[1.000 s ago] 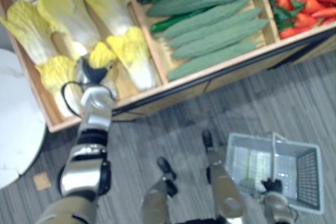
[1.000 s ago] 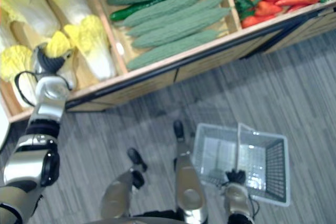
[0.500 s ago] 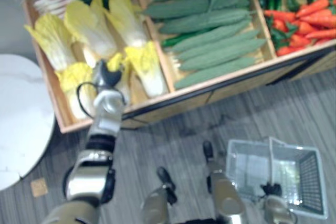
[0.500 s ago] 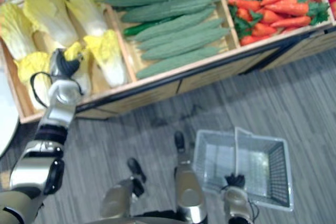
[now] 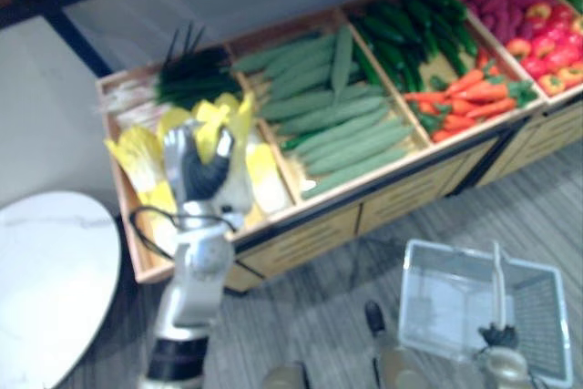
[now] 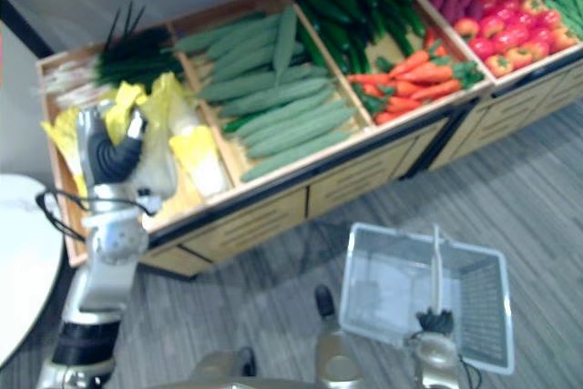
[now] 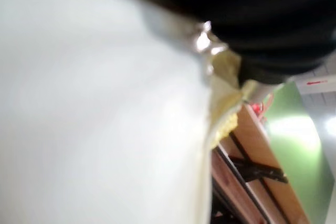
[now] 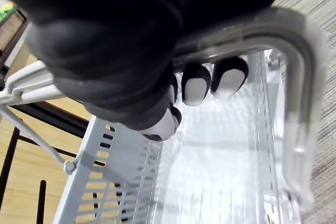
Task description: Pick vegetable in the basket
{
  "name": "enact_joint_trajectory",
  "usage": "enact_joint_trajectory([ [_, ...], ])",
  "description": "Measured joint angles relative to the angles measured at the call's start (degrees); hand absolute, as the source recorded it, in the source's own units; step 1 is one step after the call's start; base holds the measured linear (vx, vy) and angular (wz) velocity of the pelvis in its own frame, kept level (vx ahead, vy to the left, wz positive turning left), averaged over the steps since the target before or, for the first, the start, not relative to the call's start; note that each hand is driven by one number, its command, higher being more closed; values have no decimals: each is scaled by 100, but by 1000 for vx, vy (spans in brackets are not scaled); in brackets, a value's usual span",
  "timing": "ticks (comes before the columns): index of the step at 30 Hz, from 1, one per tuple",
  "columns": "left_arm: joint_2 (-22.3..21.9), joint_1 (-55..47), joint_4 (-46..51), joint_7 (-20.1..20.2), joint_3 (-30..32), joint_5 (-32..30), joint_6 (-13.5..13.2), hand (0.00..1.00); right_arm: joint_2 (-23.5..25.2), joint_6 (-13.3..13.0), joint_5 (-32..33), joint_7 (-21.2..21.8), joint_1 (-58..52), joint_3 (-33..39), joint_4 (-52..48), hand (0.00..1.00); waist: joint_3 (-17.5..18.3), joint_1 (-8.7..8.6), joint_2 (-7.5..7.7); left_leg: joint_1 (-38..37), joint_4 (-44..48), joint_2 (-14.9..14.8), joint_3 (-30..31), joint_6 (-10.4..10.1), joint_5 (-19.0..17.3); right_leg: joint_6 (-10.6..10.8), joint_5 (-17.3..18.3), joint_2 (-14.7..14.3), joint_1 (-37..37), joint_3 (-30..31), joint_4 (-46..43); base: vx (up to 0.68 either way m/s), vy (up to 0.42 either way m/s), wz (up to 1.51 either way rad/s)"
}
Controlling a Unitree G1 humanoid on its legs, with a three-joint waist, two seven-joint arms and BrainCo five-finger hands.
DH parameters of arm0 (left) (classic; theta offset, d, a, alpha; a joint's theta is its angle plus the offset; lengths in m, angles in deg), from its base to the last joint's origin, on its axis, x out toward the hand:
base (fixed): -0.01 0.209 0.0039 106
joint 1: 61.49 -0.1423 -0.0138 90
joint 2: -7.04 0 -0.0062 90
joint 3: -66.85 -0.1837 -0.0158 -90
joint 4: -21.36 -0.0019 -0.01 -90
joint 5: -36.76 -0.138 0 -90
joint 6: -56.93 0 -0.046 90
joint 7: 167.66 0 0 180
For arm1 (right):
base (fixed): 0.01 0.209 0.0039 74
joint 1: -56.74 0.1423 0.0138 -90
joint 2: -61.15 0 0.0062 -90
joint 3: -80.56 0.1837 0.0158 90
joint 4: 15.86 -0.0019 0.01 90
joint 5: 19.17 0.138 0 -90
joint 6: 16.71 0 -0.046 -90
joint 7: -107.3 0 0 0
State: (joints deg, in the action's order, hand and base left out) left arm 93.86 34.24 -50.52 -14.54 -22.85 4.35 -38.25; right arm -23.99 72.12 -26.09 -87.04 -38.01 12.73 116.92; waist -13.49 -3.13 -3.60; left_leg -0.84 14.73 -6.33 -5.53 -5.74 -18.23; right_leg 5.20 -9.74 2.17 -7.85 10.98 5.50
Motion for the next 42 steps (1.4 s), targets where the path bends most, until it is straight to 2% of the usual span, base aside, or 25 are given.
enact_joint_trajectory([
  [6, -70, -558, 124, 422, -1047, 266, -591, 100, 55, 133, -397, 104, -395, -32, -1129, 100, 107, -81, 208, -275, -228, 291, -591, 124, 107, 94, -112, 141, -315, 411, -314, 27, 79, -49],
  [7, -78, -554, -117, 592, -1305, 354, -709, 100, 118, 145, -438, 104, -286, -87, -1350, 100, 110, -112, 257, -293, -168, 260, -879, 145, 86, -158, -87, 189, -467, 130, -372, 47, 62, -97],
  [9, -131, -545, -803, 956, -1593, 632, -757, 100, 154, 180, -448, 99, 39, -383, -1645, 100, 107, -118, 213, -380, -215, 166, -1418, 226, 122, -1349, 469, 453, -789, -1693, -841, 46, 106, -163],
  [10, -144, -608, -1294, 1255, -1712, 973, -749, 100, 316, 182, -495, 79, 49, -644, -2053, 100, 109, -117, 257, -693, -269, 102, -1770, 239, 109, -1785, 775, 643, -850, -2599, -1237, 100, 95, -170],
  [12, -133, -789, -1540, 1520, -1744, 1268, -729, 100, 462, 169, -565, 60, 30, -1007, -2419, 100, 118, -95, 351, -971, -250, 117, -2037, 239, 96, -2146, 835, 721, -769, -3079, -1364, 87, 28, -145],
  [13, -132, -867, -1594, 1605, -1752, 1393, -727, 100, 482, 152, -567, 56, 37, -1186, -2522, 100, 150, -82, 368, -1048, -234, 114, -2161, 249, 97, -2114, 958, 726, -725, -3290, -1315, 40, -6, -186],
  [14, -194, -944, -1683, 1739, -1780, 1453, -730, 100, 493, 90, -568, 57, 154, -1492, -2661, 100, 260, 35, 213, -1088, -347, -60, -2542, 340, 137, -1916, 1504, 710, -760, -3895, -1330, 20, -51, -210],
  [16, -315, -832, -1868, 1859, -1823, 1546, -805, 100, 548, -76, -607, 59, 392, -1853, -2820, 100, 331, 82, 150, -1168, -587, -64, -3003, 365, 71, -1498, 1427, 1096, -1008, -4512, -2338, 109, -68, -171],
  [17, -411, -741, -2187, 1893, -1889, 1561, -807, 100, 589, -114, -606, 92, 413, -2126, -2834, 100, 383, 83, 319, -1263, -662, 104, -3230, 348, 69, -1088, 1130, 1318, -802, -4676, -2580, 240, -80, -156],
  [18, -557, -748, -2616, 1891, -1860, 1611, -790, 100, 624, -140, -597, 177, 454, -2486, -2846, 100, 397, 199, 289, -1282, -447, 41, -3541, 255, 101, -795, 791, 1097, -778, -4570, -2210, 249, -93, -155],
  [20, -644, -713, -3064, 1971, -1943, 1610, -667, 100, 741, -208, -546, 310, 337, -2792, -2978, 100, 393, 140, 328, -896, 676, -322, -3615, 82, 81, -838, 381, 824, -480, -4261, -1358, 178, -121, -119],
  [21, -663, -635, -3252, 1979, -2124, 1610, -670, 100, 771, -203, -525, 374, 246, -2945, -2981, 100, 399, 200, 360, -805, 429, -373, -3621, 72, -268, -786, 201, 713, -369, -4015, -1007, 128, -111, -86],
  [22, -729, -585, -3343, 1976, -2208, 1609, -669, 100, 763, -202, -486, 407, 209, -2968, -2983, 100, 410, 172, 336, -790, -147, -369, -3621, 133, -84, -752, 145, 609, -349, -3948, -909, 43, -102, -109],
  [23, -914, -565, -3457, 1949, -2256, 1607, -668, 100, 686, -188, -388, 508, 208, -3125, -2908, 100, 410, 230, 255, -864, -368, -531, -3564, -162, 328, -695, 182, 386, -358, -3679, -801, 42, -97, -115],
  [26, -996, -546, -3744, 1752, -2244, 1592, -581, 100, 621, -185, -53, 768, 24, -3787, -2883, 100, 384, 155, 241, -421, 1487, -980, -3008, -25, 387, -669, 138, 143, -89, -3056, -457, 57, -94, -101],
  [27, -1031, -556, -3759, 1664, -2236, 1592, -577, 100, 524, -181, 29, 857, -29, -3973, -2885, 100, 364, 185, 142, -161, 2193, -1089, -2337, 241, 606, -726, 183, -11, 7, -2841, -457, 110, -51, -109],
  [28, -1041, -560, -3759, 1590, -2231, 1593, -575, 100, 470, -179, 56, 905, -36, -4080, -2885, 100, 356, 200, 118, -67, 2465, -1096, -2041, 314, 796, -754, 205, -67, 48, -2715, -461, 168, -13, -117],
  [30, -1046, -559, -3769, 1467, -2153, 1593, -538, 100, 397, -175, 81, 1032, -40, -4306, -2917, 100, 303, 269, 92, 161, 3206, -1046, -1450, 175, 1606, -853, 314, -150, 238, -2337, -451, 201, 27, -93],
  [31, -1054, -530, -3773, 1371, -2115, 1593, -534, 100, 390, -169, 107, 1111, -38, -4427, -3023, 100, 285, 321, 82, 414, 3579, -1008, -1149, 33, 1009, -887, 438, -219, 321, -2118, -471, 173, 41, -64],
  [34, -1108, -486, -3783, 1290, -2140, 1575, -524, 100, 385, -162, 260, 1148, 14, -4573, -3416, 100, 197, 438, 170, 968, 3054, -664, -1048, 106, 243, -935, 546, -179, 464, -1789, -447, 209, 41, -60],
  [35, -1143, -491, -3791, 1211, -2140, 1543, -470, 0, 363, -164, 306, 1186, 14, -4633, -3583, 100, 186, 491, 190, 1070, 2302, -446, -987, 91, 220, -901, 612, -139, 557, -1685, -442, 182, 69, -54],
  [38, -1162, -469, -3791, 1106, -2134, 1357, -415, 0, 182, -191, 353, 1242, -31, -4739, -4081, 100, 216, 487, 133, 1090, 259, -154, -987, 102, 578, -670, 780, -148, 727, -1575, -419, 172, 146, -43],
  [39, -1204, -449, -3800, 1080, -2141, 1328, -419, 0, 101, -195, 364, 1263, -151, -4735, -4316, 100, 252, 540, 83, 1036, 118, -130, -1006, 278, 956, -554, 863, -210, 811, -1478, -456, 185, 138, -38],
  [41, -1186, -299, -3954, 1083, -2141, 1269, -407, 0, 56, -243, 454, 1385, -483, -4719, -4675, 100, 282, 513, 169, 971, 88, -9, -1026, 454, 1022, -407, 1036, -89, 866, -1460, -577, 287, 197, -13],
  [42, -1136, -173, -4127, 1084, -2146, 1093, -393, 0, 66, -285, 479, 1454, -627, -4697, -4764, 100, 283, 489, 287, 784, -152, 134, -1068, 527, 983, -261, 1411, 92, 537, -1476, -1392, 286, 190, 2],
])
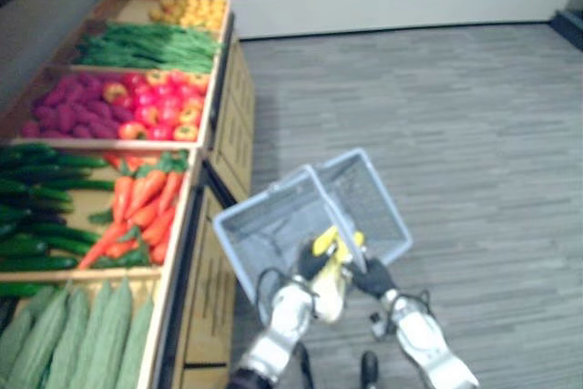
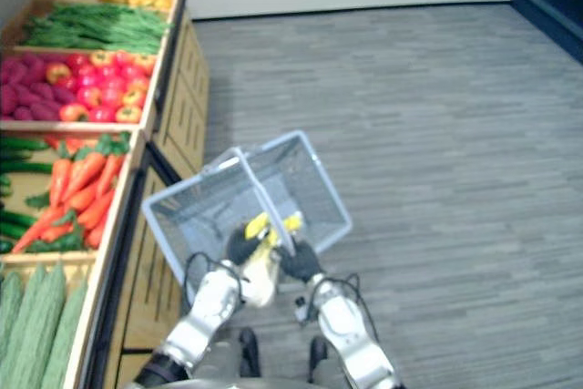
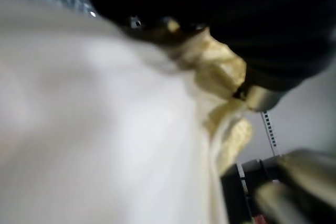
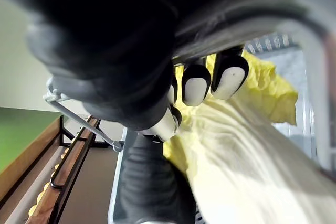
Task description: Pick vegetable in the basket
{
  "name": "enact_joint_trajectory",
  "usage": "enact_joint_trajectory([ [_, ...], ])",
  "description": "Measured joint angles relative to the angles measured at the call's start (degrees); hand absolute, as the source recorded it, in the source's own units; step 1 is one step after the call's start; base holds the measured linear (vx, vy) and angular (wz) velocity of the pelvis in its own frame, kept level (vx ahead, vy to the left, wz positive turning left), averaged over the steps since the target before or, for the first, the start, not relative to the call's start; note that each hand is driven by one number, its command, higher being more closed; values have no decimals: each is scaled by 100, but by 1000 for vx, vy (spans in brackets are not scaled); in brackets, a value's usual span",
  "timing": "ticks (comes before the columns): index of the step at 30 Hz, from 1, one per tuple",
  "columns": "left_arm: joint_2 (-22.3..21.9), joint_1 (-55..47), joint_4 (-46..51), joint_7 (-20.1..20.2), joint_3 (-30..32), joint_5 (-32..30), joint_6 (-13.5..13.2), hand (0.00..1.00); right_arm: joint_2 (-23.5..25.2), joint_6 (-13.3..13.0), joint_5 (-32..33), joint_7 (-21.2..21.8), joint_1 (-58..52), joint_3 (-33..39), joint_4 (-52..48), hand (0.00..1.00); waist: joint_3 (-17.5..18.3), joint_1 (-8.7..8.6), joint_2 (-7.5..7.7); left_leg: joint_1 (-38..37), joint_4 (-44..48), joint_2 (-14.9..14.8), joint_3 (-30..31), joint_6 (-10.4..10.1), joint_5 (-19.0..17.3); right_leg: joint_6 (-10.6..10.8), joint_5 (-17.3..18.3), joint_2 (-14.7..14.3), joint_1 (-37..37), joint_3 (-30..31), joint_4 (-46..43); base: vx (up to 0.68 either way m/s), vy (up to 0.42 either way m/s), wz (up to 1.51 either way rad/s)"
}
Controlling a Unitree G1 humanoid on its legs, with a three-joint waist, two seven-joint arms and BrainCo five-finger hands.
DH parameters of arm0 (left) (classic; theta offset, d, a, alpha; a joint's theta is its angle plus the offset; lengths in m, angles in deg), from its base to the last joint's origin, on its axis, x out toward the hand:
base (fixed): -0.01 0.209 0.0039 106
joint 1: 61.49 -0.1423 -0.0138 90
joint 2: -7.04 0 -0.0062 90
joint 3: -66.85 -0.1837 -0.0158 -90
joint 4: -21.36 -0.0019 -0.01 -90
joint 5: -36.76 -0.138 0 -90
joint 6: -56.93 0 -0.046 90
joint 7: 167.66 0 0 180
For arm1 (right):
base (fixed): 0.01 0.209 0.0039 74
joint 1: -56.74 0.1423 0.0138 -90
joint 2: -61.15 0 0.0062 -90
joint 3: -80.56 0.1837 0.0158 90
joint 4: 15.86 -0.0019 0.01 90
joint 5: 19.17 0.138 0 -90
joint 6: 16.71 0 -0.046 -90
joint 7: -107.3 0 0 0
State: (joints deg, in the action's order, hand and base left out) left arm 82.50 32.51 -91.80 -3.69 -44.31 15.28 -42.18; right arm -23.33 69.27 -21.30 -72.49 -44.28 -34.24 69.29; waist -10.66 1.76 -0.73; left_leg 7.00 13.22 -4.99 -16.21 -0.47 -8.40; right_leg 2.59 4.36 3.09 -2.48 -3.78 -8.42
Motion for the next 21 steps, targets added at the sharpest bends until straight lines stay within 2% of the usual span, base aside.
enact_joint_trajectory([
  [1, 41, 50, -83, 0, -17, -20, 19, 0, 20, -3, 11, 30, -53, -3, -8, 100, -6, 0, 64, -112, -113, 93, -55, 30, -10, 147, 240, 137, -273, -38, -675, 266, 179, -12],
  [2, 137, 83, -204, -6, -41, -83, 89, 0, 38, -2, 72, 63, -114, -15, 13, 100, -50, -19, 174, -435, -309, 286, -133, 47, -23, 360, 484, 450, -788, -85, -2039, 329, 188, -8],
  [3, 268, 51, -275, -17, -48, -209, 168, 0, 36, 1, 110, 111, -192, -7, 47, 100, -87, -61, 231, -832, -493, 432, -194, 124, -49, 395, 500, 747, -1107, -239, -3150, 347, 170, -1],
  [4, 353, 21, -275, -42, -59, -235, 218, 0, 37, 1, 125, 143, -219, 3, 84, 100, -95, -95, 247, -997, -538, 465, -191, 191, -57, 366, 517, 882, -1173, -378, -3541, 391, 116, 11],
  [5, 488, -61, -273, -107, -56, -243, 232, 0, 37, 3, 268, 196, -229, 16, 159, 100, -92, -167, 252, -1246, -568, 468, -178, 249, -140, 211, 610, 1076, -1286, -677, -3996, 352, 33, 11],
  [6, 593, -96, -265, -160, 47, -243, 235, 0, 49, -3, 375, 238, -214, 29, 160, 100, -89, -185, 250, -1349, -595, 435, -158, 255, -186, 61, 704, 1172, -1421, -900, -4031, 360, 7, 11],
  [8, 648, -67, -266, -218, 182, -242, 258, 0, 117, -14, 600, 300, -124, 50, 158, 100, -90, -225, 262, -1329, -615, 351, 7, 252, -185, -44, 771, 1187, -1570, -1135, -3502, 370, -101, 29],
  [10, 634, -67, -304, -255, 213, -243, 301, 0, 150, -13, 772, 350, -29, 46, 164, 100, -134, -253, 178, -1346, -617, 177, 181, 229, -195, -21, 744, 997, -1577, -1082, -2537, 365, -198, 37],
  [11, 583, -26, -409, -286, 295, -245, 307, 0, 153, -14, 807, 401, 3, 47, 165, 100, -166, -285, 102, -1366, -613, 13, 303, 177, -224, 101, 594, 803, -1570, -844, -1755, 278, -212, 36],
  [12, 557, 46, -533, -316, 341, -287, 311, 0, 153, -19, 861, 410, 2, 46, 165, 100, -174, -308, 68, -1387, -609, -105, 357, 39, -255, 123, 345, 698, -1551, -568, -1155, 458, -369, 56],
  [13, 580, 114, -669, -369, 364, -438, 312, 0, 224, -19, 873, 413, -50, 40, 163, 100, -155, -319, 120, -1494, -595, -200, 453, -274, -400, 194, -265, 697, -1419, -117, -298, 404, -348, 57],
  [14, 598, 116, -698, -380, 368, -464, 309, 0, 270, -21, 873, 409, -131, 23, 165, 100, -134, -313, 206, -1590, -594, -210, 465, -441, -502, 193, -588, 766, -1327, 74, -59, 543, -495, 56],
  [15, 557, 106, -825, -396, 435, -488, 307, 0, 280, -21, 869, 408, -199, 30, 183, 100, -181, -310, 152, -1812, -593, -312, 485, -682, -658, 628, -946, 785, -1245, 46, -206, 439, -450, 36],
  [16, 380, 21, -1052, -397, 620, -618, 343, 0, 250, -7, 836, 400, -220, 97, 296, 100, -153, -327, -98, -1823, -494, -661, 440, -860, -544, 408, -576, 526, -1231, -111, -638, 424, -446, 28],
  [18, 323, -48, -1086, -392, 645, -644, 300, 0, 235, -7, 813, 411, -307, 203, 309, 100, -154, -328, -112, -1810, -315, -799, 445, -844, -401, 318, -282, 468, -1224, -232, -911, 296, -347, 28],
  [19, 181, -106, -1073, -394, 783, -660, 275, 0, 230, -4, 809, 403, -397, 249, 367, 100, -155, -330, -106, -1560, 328, -1035, 612, -818, -297, 193, 92, 383, -1104, -454, -1154, 284, -369, 43],
  [20, 128, -127, -1063, -396, 835, -658, 270, 0, 227, -5, 810, 400, -420, 292, 399, 100, -157, -324, -95, -1405, 657, -1099, 691, -766, -237, 153, 217, 383, -1047, -555, -1190, 303, -419, 68],
  [21, 35, -202, -998, -396, 917, -616, 267, 0, 229, -5, 811, 408, -438, 355, 507, 100, -167, -329, -105, -1026, 1447, -1278, 761, -538, -31, 91, 369, 357, -810, -758, -1140, 184, -249, 56],
])
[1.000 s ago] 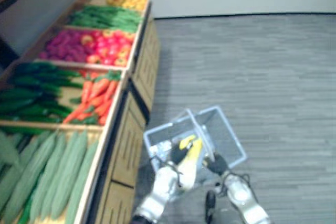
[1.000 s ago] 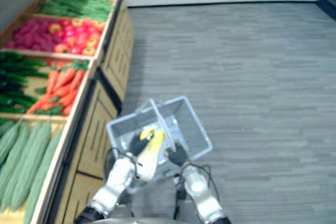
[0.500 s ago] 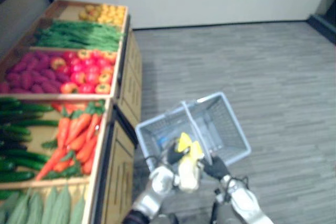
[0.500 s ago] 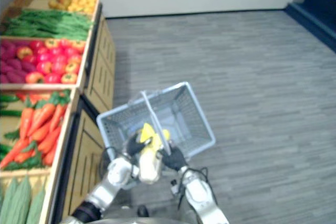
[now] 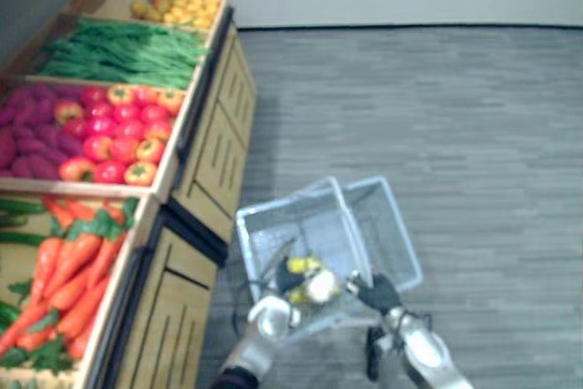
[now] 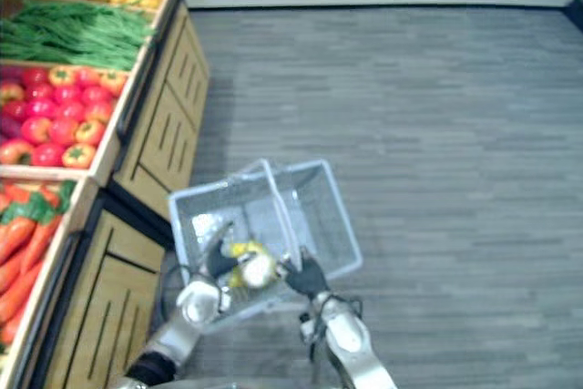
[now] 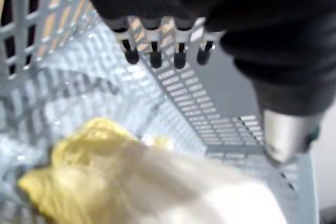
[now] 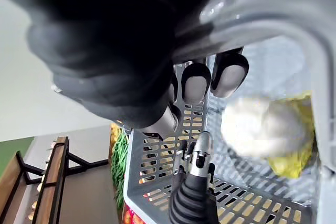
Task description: Pick vegetable in the basket
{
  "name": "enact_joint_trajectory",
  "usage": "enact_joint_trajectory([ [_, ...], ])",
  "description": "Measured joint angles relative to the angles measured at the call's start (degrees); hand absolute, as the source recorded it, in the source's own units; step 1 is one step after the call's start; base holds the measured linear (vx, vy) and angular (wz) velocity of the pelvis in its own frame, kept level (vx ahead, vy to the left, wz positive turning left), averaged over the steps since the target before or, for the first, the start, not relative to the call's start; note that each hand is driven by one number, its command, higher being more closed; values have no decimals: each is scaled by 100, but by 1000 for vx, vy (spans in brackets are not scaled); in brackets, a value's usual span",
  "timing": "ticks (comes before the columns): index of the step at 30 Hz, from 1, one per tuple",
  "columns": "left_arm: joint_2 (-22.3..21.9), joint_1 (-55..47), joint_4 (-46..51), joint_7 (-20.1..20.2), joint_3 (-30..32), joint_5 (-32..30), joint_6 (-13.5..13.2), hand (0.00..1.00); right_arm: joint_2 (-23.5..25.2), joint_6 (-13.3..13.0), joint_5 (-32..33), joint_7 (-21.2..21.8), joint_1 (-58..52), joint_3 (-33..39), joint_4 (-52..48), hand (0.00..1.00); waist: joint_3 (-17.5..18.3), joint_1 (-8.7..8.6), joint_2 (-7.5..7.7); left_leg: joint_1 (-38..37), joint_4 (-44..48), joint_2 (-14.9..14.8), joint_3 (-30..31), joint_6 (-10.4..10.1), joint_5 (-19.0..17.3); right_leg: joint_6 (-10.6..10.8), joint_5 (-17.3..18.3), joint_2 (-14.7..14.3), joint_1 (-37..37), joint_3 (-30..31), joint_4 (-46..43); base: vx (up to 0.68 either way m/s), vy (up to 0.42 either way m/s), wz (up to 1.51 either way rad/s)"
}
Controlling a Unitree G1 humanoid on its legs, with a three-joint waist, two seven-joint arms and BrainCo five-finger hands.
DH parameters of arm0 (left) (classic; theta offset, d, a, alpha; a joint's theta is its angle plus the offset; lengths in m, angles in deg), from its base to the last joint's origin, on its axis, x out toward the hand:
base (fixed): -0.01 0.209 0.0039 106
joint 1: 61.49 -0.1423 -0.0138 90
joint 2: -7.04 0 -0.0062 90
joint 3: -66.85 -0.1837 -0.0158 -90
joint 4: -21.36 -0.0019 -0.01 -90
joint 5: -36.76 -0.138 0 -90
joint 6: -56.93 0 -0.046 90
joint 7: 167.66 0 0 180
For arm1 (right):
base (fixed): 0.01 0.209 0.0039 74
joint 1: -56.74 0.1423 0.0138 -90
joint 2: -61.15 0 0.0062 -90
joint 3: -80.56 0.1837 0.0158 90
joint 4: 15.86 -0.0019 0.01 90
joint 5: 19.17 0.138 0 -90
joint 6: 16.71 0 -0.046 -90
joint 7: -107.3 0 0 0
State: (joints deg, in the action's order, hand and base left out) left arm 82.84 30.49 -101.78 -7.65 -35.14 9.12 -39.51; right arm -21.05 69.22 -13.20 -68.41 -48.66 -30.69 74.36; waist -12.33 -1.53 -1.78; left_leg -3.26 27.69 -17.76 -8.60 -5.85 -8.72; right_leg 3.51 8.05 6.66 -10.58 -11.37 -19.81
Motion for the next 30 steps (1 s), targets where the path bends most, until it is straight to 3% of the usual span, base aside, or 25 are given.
enact_joint_trajectory([
  [2, -152, -158, 132, 0, 112, 52, -5, 0, -7, 30, -3, -8, -20, 85, 155, 100, -6, 25, 2, 433, 943, -333, -256, 177, 388, -99, 82, -10, 525, -326, 299, 260, -226, 84],
  [4, -293, -346, 257, 1, 114, 53, -37, 0, -4, 42, -55, -11, -55, 239, 256, 100, -8, 57, 22, 744, 1350, -401, -1008, 210, 21, -162, 134, 126, 1005, -717, 630, 271, -125, 103],
  [5, -385, -446, 440, 4, 114, 55, -56, 0, 1, 42, -140, -13, -54, 366, 278, 100, -3, 59, 16, 956, 1298, -282, -1668, 262, -196, -65, 147, 255, 1189, -1017, 760, 229, -43, 125],
  [7, -429, -470, 631, 31, 41, 56, -86, 0, 43, 41, -310, -11, -42, 592, 335, 100, 15, 56, -27, 1123, 891, -153, -2910, 348, -191, 72, 226, 378, 1426, -1582, 849, 269, 5, 151],
  [8, -429, -463, 743, 38, 9, 56, -99, 0, 103, 34, -419, -10, -47, 741, 465, 100, 99, 46, -132, 1049, 513, -135, -3952, 696, -97, 218, 317, 381, 1668, -2042, 870, 297, 31, 200],
  [9, -430, -456, 829, 65, -36, 56, -105, 0, 316, 29, -564, -21, -36, 954, 656, 100, 203, 3, -95, 916, 254, -26, -4519, 932, -240, 341, 408, 442, 1834, -2516, 847, 264, 27, 206],
  [10, -429, -457, 887, 84, -86, 58, -107, 0, 385, 28, -629, -27, -21, 1064, 738, 100, 221, 3, -102, 907, 124, 59, -4651, 1060, -315, 370, 427, 450, 1902, -2707, 831, 265, 32, 204],
  [11, -426, -472, 943, 190, -141, 57, -124, 0, 475, 25, -832, -40, 95, 1245, 949, 100, 228, 37, -106, 899, -172, 278, -4650, 1280, -460, 428, 463, 481, 2034, -3026, 743, 280, 70, 182],
  [13, -425, -504, 947, 338, -140, 61, -138, 0, 524, 22, -1133, -41, 359, 1427, 1435, 100, 230, 42, -76, 741, -801, 754, -4331, 1348, -525, 504, 558, 786, 2096, -3233, 6, 296, 110, 172],
  [14, -424, -567, 1005, 377, -114, 71, -160, 0, 547, 28, -1316, -43, 455, 1524, 1789, 100, 228, 36, -59, 532, -1131, 1030, -4063, 1301, -494, 494, 529, 1138, 2060, -3271, -953, 314, 103, 163],
  [15, -402, -718, 1197, 397, 11, 196, -200, 0, 636, 88, -1474, -138, 459, 1744, 2183, 100, 224, 50, 2, 282, -1283, 1252, -3718, 1292, -490, 405, 252, 1574, 1982, -3148, -2019, 330, 69, 162],
  [17, -352, -945, 1423, 334, 492, 287, -175, 0, 735, 260, -1540, -432, 452, 2304, 2705, 100, 238, 27, -17, 64, -1394, 1359, -3175, 1275, -502, 191, 255, 1844, 1555, -2467, -3336, 346, -71, 145],
  [19, -228, -1095, 1413, 176, 1023, 439, -96, 0, 743, 338, -1479, -875, 436, 3064, 3025, 100, 239, 4, -42, -71, -1545, 1338, -2762, 1161, -433, 27, 363, 1721, 899, -1757, -3859, 320, -167, 119],
  [21, 52, -1207, 1269, 20, 1292, 518, 11, 0, 582, 281, -1411, -1200, 520, 3575, 3146, 100, 239, -5, -47, -140, -1703, 1260, -2306, 945, -302, 35, 505, 1534, 470, -1464, -3503, 269, -236, 122],
  [22, 239, -1303, 1189, 2, 1293, 652, 40, 0, 514, 231, -1240, -1493, 493, 4065, 3460, 100, 236, -38, -9, -176, -1763, 1132, -1742, 755, -186, 56, 596, 1313, 297, -1180, -2648, 177, -236, 141],
  [23, 255, -1320, 1186, 2, 1296, 681, 40, 0, 513, 229, -1205, -1538, 485, 4149, 3529, 100, 236, -40, 3, -178, -1764, 1107, -1652, 733, -173, 58, 595, 1270, 271, -1095, -2463, 248, -398, 177],
  [24, 316, -1337, 1151, 4, 1294, 733, 40, 0, 507, 212, -1136, -1649, 457, 4428, 3847, 100, 254, -38, 61, -165, -1802, 1033, -1288, 586, -98, 155, 533, 1061, 176, -623, -1632, 122, -333, 145],
  [25, 462, -1313, 1143, 6, 1297, 737, 36, 0, 505, 212, -996, -1723, 438, 4610, 4191, 100, 283, -57, 162, -88, -1878, 1032, -914, 374, 25, 342, 374, 870, 187, -23, -610, 153, -520, 167],
  [26, 559, -1273, 1157, 6, 1305, 738, 30, 0, 521, 209, -907, -1778, 419, 4660, 4363, 100, 335, -90, 329, -36, -1909, 1091, -730, 273, 77, 365, 188, 859, 234, 297, -76, 132, -564, 176],
  [27, 692, -1134, 1080, 7, 1312, 735, 17, 0, 568, 207, -739, -1811, 456, 4879, 4775, 100, 326, -149, 538, -62, -2031, 1178, -365, -21, 167, 592, -173, 889, 286, 486, 84, 140, -521, 124],
  [28, 664, -1113, 1037, 23, 1284, 743, 38, 0, 501, 225, -685, -1823, 501, 5004, 4969, 100, 374, -116, 456, -117, -2154, 1068, -320, -86, 246, 553, -139, 819, 338, 369, 76, 129, -388, 111],
  [30, 609, -1093, 1292, 37, 1464, 736, -1, 0, 277, 256, -483, -1901, 518, 5252, 5184, 100, 419, -63, 110, -218, -2379, 658, -505, -133, 477, 377, -53, 427, 523, 24, 299, 83, -260, 36],
])
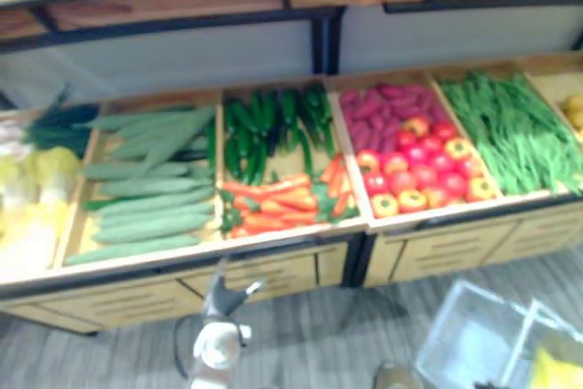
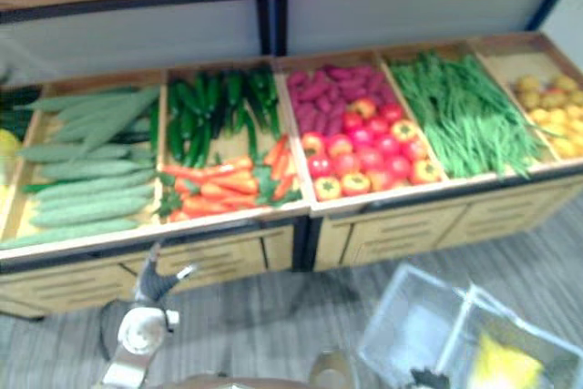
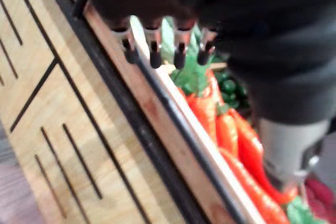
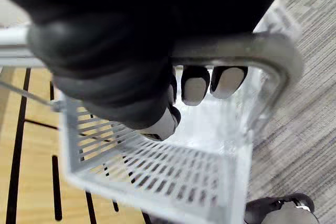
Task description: Pick vegetable in the basket
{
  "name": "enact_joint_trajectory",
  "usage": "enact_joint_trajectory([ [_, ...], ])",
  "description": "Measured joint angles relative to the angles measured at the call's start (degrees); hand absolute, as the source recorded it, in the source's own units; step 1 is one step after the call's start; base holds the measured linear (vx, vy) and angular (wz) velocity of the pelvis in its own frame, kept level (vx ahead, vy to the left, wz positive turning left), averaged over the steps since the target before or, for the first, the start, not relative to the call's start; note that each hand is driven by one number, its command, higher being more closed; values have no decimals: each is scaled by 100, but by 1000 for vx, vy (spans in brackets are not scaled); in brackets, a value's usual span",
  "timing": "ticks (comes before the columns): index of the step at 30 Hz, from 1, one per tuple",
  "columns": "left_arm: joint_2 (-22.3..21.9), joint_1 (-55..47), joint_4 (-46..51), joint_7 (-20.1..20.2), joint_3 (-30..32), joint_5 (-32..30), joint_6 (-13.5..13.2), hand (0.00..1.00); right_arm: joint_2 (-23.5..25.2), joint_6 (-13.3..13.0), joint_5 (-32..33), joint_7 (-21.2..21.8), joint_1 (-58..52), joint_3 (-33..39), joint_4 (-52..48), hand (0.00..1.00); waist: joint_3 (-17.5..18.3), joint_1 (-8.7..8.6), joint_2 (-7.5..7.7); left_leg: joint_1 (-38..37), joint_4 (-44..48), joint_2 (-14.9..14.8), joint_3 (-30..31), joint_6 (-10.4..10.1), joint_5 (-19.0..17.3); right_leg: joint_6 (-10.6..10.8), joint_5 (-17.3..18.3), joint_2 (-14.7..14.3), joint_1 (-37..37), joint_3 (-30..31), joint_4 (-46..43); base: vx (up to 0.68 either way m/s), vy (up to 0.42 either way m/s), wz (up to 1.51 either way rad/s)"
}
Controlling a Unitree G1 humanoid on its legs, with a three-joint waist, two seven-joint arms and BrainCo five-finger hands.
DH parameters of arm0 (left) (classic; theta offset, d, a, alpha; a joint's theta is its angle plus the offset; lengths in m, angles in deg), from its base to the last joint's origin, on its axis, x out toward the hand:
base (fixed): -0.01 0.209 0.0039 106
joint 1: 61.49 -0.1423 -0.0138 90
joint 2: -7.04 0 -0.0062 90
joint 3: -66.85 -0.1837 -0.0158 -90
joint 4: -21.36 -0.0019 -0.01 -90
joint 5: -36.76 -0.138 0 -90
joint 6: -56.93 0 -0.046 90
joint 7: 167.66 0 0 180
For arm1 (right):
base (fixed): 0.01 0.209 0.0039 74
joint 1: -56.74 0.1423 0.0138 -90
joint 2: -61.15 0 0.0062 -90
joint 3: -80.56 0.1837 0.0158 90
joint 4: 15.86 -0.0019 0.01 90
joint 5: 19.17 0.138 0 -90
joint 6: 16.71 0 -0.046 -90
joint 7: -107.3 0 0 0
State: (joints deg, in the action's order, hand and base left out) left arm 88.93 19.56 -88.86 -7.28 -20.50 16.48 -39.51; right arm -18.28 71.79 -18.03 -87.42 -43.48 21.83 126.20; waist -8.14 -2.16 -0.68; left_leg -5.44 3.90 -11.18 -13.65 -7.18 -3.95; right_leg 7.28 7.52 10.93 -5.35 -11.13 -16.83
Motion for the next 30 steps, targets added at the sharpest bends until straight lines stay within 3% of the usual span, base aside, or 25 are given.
enact_joint_trajectory([
  [3, 17, 66, 483, -29, 613, 0, -70, 0, -150, 160, 10, 37, -76, -1, 244, 100, 56, 65, -226, -190, -315, -262, -170, 37, 223, -153, -69, -377, 259, -105, 379, 54, -196, -5],
  [7, 149, 370, 751, -58, 844, 1, -78, 0, -67, 280, -5, 111, -324, 31, 315, 100, 93, 37, -291, -279, -397, -268, -215, 40, 262, -225, -159, -460, 357, -132, 546, 67, -28, -1],
  [11, 444, 808, 1296, -159, 849, -4, -98, 0, -63, 278, -121, 139, -358, 75, 311, 100, 123, -78, -341, -243, -575, -147, -418, -22, 293, -150, -547, -450, 372, -6, 1048, 11, 76, -18],
  [15, 736, 1333, 1289, -256, 824, -2, -107, 0, 0, 274, -120, 139, -231, 41, 269, 100, 76, -111, -245, -152, -594, -1, -638, -31, 296, -90, -992, -388, 395, 173, 1618, -35, 68, -22],
  [18, 1010, 1490, 1226, -262, 631, -22, -108, 0, -5, 262, -132, 129, -217, -13, 146, 100, 22, -246, -275, -69, -598, 80, -694, -41, 287, -66, -1162, -333, 438, 220, 1890, -45, 30, -10],
  [21, 1129, 1741, 983, -264, 552, -82, -107, 0, -10, 261, -205, 126, -194, -36, -7, 100, -71, -250, -272, 35, -581, 87, -854, -80, 244, -89, -1249, -346, 282, 389, 2003, -58, -1, -29],
  [24, 1372, 2232, 516, -264, 389, -129, -87, 0, -16, 231, -347, 103, -12, -156, -251, 100, -237, -254, -309, 327, -567, 111, -1066, -102, 281, -106, -1455, -353, -114, 610, 2081, -84, -32, -36],
  [30, 1773, 3244, -683, -250, -195, -523, -9, 0, -21, 128, -343, 20, 420, -377, -649, 100, -747, -422, -182, 707, -525, 146, -1324, -88, 375, -111, -1755, -386, -696, 982, 2127, -18, -26, -24],
])
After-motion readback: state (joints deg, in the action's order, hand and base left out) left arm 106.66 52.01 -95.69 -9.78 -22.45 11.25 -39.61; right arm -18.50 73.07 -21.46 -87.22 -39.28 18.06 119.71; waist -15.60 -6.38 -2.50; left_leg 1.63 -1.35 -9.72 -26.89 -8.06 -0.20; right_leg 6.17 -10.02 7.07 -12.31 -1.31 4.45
